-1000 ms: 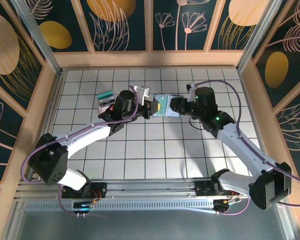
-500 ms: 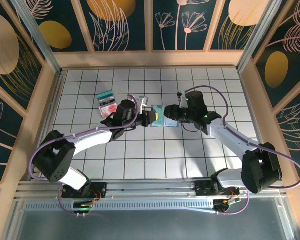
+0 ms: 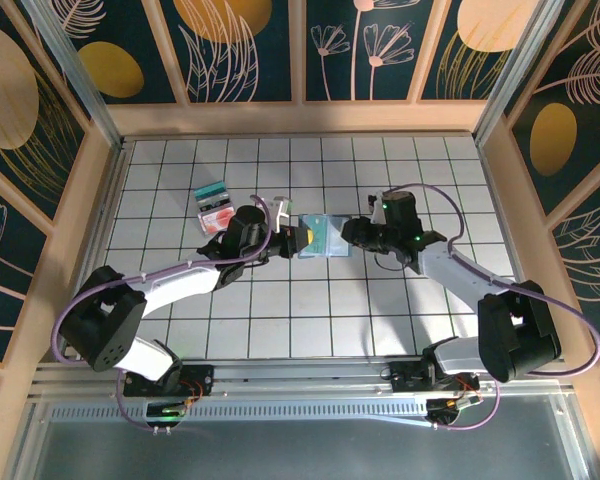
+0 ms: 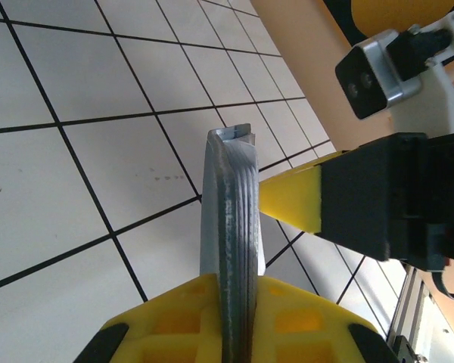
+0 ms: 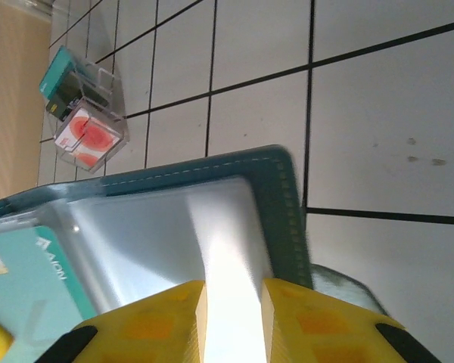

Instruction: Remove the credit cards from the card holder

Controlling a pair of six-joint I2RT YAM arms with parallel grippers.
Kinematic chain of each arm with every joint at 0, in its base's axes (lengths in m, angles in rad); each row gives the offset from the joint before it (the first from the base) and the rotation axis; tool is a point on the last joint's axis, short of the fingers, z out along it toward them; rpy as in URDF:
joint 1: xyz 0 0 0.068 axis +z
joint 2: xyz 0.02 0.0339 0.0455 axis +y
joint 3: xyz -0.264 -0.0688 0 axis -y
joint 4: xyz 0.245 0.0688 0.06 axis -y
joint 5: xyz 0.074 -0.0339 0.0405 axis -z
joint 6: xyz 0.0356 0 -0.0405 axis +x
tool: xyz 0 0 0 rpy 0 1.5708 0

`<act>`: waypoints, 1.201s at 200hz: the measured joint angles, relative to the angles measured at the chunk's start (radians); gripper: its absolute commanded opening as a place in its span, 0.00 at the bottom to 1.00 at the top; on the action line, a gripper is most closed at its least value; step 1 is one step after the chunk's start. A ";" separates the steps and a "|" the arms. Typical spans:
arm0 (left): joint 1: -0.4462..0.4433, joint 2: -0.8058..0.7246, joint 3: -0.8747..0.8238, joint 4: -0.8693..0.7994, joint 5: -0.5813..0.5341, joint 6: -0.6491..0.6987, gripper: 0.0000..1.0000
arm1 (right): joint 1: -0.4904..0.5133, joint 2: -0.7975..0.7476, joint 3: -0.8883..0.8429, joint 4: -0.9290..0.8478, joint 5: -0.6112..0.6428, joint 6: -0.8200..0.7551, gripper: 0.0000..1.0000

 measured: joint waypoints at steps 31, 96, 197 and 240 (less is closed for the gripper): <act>0.000 0.000 -0.012 0.002 0.000 -0.001 0.00 | -0.039 -0.013 -0.037 0.007 0.000 0.003 0.23; 0.000 0.040 -0.016 0.043 0.001 -0.015 0.00 | -0.108 -0.209 -0.051 -0.034 0.086 0.000 0.25; 0.000 0.209 -0.018 0.109 0.032 -0.064 0.06 | -0.019 -0.235 -0.069 -0.012 0.092 0.027 0.31; 0.000 0.285 -0.034 0.175 0.063 -0.131 0.13 | 0.089 -0.066 -0.063 0.004 0.092 0.056 0.31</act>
